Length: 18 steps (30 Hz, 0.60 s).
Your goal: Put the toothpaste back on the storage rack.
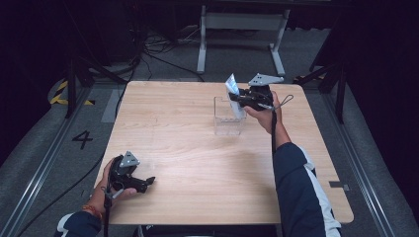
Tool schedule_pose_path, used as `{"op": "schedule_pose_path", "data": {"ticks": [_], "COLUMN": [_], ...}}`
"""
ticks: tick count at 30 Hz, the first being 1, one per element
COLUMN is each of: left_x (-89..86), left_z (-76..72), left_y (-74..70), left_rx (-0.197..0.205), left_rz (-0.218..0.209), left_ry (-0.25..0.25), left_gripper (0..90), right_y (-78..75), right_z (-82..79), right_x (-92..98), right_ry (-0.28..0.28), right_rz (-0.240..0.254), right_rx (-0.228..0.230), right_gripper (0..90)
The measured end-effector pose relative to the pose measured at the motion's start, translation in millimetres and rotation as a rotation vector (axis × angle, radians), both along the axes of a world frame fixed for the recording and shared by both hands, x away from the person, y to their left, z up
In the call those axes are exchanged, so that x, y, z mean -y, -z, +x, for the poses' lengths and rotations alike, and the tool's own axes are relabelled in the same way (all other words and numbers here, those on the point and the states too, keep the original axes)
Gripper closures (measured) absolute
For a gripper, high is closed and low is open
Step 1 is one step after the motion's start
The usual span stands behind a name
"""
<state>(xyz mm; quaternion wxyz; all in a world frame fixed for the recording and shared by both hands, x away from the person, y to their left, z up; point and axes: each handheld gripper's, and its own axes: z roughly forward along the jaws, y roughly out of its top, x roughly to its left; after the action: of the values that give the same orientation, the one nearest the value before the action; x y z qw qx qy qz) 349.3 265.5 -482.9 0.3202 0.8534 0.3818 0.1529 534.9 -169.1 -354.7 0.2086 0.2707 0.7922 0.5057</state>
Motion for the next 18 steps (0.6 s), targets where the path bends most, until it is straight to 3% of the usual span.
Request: {"op": "schedule_pose_path", "data": {"ticks": [18], "left_x": [0.5], "left_z": [-0.5], "left_y": [0.3], "left_rx": [-0.005], "left_rz": [-0.008], "left_ry": [-0.007], "left_gripper": [0.4], "right_y": [21.9], "right_z": [-3.3], "right_x": [6.0], "right_ry": [-0.001], "right_rz": [0.007], "right_rx": [-0.025], "right_gripper": [66.5]}}
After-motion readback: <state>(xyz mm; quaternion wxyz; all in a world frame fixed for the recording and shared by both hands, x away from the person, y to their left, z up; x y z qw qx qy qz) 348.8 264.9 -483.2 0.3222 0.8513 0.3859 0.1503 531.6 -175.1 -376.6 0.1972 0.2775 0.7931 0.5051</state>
